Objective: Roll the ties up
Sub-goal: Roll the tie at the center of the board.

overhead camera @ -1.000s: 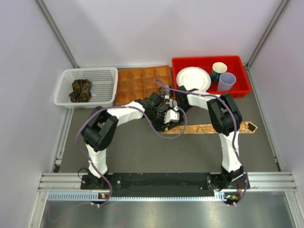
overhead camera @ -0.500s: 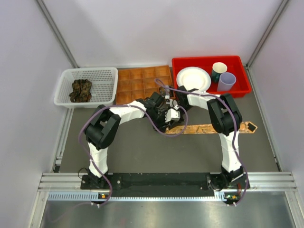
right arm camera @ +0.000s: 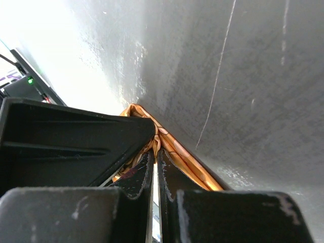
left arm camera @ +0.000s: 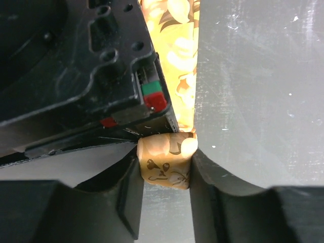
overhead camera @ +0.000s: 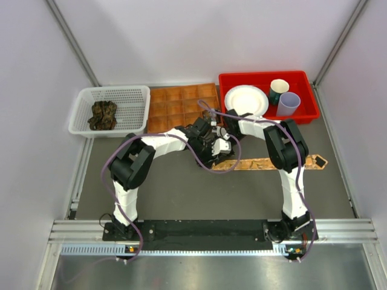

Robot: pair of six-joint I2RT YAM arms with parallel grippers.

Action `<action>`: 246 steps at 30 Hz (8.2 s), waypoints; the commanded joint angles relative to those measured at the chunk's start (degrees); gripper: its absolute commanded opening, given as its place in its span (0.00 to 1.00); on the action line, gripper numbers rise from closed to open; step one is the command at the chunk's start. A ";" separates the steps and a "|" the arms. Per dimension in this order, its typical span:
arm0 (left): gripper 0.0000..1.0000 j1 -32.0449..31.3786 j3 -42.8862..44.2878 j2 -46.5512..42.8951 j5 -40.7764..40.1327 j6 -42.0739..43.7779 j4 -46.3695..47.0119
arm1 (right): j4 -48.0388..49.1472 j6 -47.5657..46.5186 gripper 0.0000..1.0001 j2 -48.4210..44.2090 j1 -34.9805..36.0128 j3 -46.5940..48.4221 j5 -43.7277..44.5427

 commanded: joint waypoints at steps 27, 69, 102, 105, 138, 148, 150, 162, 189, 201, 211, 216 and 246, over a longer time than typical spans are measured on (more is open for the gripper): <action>0.22 -4.84 -0.45 6.83 -15.53 3.24 -12.13 | -2.62 -0.42 0.18 -5.02 -2.76 1.92 -3.33; 0.22 -5.10 -1.42 6.92 -15.79 4.29 -11.51 | 8.45 3.97 0.20 -8.19 -2.33 -6.96 -4.39; 0.70 1.67 -4.15 -3.29 -0.67 -0.10 -0.61 | 4.31 -2.18 0.00 -4.85 -1.19 -7.13 14.33; 0.69 1.58 -2.82 -2.49 -0.59 0.25 -1.23 | 4.22 -2.71 0.00 -5.02 -1.19 -7.48 14.51; 0.48 -3.43 5.44 1.11 2.31 -3.00 1.49 | 4.93 -3.15 0.00 -4.23 -1.19 -9.33 12.22; 0.46 -4.31 5.44 5.95 -1.11 -0.63 0.44 | 5.46 -3.07 0.00 -4.15 -1.19 -9.24 9.85; 0.42 -4.31 4.48 5.86 -2.08 0.68 -0.44 | 5.54 -3.15 0.00 -3.97 -1.10 -9.06 9.67; 0.62 -0.79 1.31 0.33 -2.09 3.76 -3.78 | 4.93 -3.51 0.00 -3.09 -1.10 -8.71 12.22; 0.44 -3.87 6.85 6.20 -0.14 -1.69 -0.09 | 5.37 -3.07 0.00 -3.18 -1.10 -8.10 9.50; 0.26 -4.31 6.75 8.31 -6.74 3.50 -11.23 | 3.71 -0.43 0.07 -6.69 -1.97 -5.11 -0.34; 0.22 -4.57 9.04 11.05 -10.96 2.63 -15.47 | -2.19 -2.36 0.24 -7.83 -4.43 -1.77 -6.41; 0.22 -5.01 8.96 11.31 -11.49 2.36 -15.38 | -5.09 -4.21 0.26 -10.03 -5.05 -2.73 -7.29; 0.22 -5.63 6.76 10.43 -11.05 2.80 -13.97 | 21.08 10.20 0.44 -13.10 -5.93 -17.30 -12.21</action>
